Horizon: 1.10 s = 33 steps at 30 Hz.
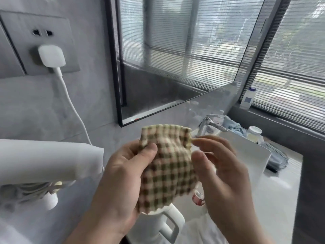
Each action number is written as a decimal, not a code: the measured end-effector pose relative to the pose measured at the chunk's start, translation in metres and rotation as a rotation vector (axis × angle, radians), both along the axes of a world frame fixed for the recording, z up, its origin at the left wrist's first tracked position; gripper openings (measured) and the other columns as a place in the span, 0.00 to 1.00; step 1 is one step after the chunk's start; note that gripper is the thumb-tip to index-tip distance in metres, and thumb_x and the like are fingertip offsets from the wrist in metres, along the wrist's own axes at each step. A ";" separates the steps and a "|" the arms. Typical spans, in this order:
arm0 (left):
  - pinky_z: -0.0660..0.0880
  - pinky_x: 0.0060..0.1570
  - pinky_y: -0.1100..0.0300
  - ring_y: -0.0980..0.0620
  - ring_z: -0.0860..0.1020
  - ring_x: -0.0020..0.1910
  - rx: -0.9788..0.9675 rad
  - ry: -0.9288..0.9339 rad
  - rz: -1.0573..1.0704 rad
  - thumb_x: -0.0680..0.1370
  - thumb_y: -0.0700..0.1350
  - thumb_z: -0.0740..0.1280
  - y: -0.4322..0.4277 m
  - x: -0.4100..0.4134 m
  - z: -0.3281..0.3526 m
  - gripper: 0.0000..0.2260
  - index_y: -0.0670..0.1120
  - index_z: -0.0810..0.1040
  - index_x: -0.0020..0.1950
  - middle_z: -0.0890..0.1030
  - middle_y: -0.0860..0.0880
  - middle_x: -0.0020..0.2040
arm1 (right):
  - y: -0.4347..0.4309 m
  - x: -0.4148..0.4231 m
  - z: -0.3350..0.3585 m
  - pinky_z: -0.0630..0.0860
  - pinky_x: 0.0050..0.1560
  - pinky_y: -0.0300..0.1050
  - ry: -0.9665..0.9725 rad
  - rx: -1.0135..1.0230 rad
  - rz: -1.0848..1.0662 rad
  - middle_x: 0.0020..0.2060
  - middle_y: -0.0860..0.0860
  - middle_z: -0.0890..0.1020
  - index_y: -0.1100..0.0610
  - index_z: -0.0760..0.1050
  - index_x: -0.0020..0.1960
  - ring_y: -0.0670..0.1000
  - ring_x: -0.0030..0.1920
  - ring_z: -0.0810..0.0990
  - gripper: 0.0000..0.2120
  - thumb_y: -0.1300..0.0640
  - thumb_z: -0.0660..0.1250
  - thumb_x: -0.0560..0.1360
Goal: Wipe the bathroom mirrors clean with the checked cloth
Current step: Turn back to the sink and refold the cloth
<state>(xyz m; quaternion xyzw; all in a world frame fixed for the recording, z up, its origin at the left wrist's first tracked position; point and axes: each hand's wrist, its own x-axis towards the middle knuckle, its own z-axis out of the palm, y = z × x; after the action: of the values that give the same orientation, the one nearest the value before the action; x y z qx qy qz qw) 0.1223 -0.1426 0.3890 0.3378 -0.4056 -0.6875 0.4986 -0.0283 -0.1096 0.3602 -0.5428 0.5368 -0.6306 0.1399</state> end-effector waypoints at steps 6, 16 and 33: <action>0.83 0.38 0.49 0.41 0.85 0.41 -0.120 0.091 -0.190 0.66 0.39 0.71 0.005 -0.003 -0.010 0.09 0.40 0.86 0.44 0.84 0.34 0.45 | 0.004 0.010 0.006 0.73 0.35 0.32 -0.196 0.210 0.363 0.37 0.48 0.85 0.48 0.84 0.50 0.41 0.35 0.81 0.09 0.54 0.69 0.72; 0.78 0.48 0.63 0.50 0.82 0.57 -0.235 -0.099 -0.187 0.63 0.55 0.77 -0.014 0.000 -0.042 0.22 0.56 0.82 0.56 0.84 0.47 0.55 | -0.001 0.010 0.004 0.80 0.47 0.44 -0.407 0.104 0.259 0.45 0.58 0.86 0.52 0.86 0.48 0.55 0.47 0.86 0.09 0.61 0.72 0.70; 0.77 0.49 0.51 0.48 0.84 0.50 -0.251 -0.200 -0.185 0.71 0.51 0.70 -0.033 0.002 -0.057 0.07 0.56 0.83 0.48 0.86 0.48 0.49 | 0.015 -0.003 -0.025 0.78 0.44 0.38 -0.167 0.122 -0.119 0.43 0.48 0.85 0.49 0.82 0.46 0.46 0.43 0.82 0.12 0.67 0.71 0.74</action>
<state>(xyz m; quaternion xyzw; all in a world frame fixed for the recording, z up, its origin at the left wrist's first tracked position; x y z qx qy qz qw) 0.1244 -0.1759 0.3321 0.3008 -0.5651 -0.6376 0.4287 -0.0312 -0.0945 0.3354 -0.4463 0.5918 -0.6470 0.1792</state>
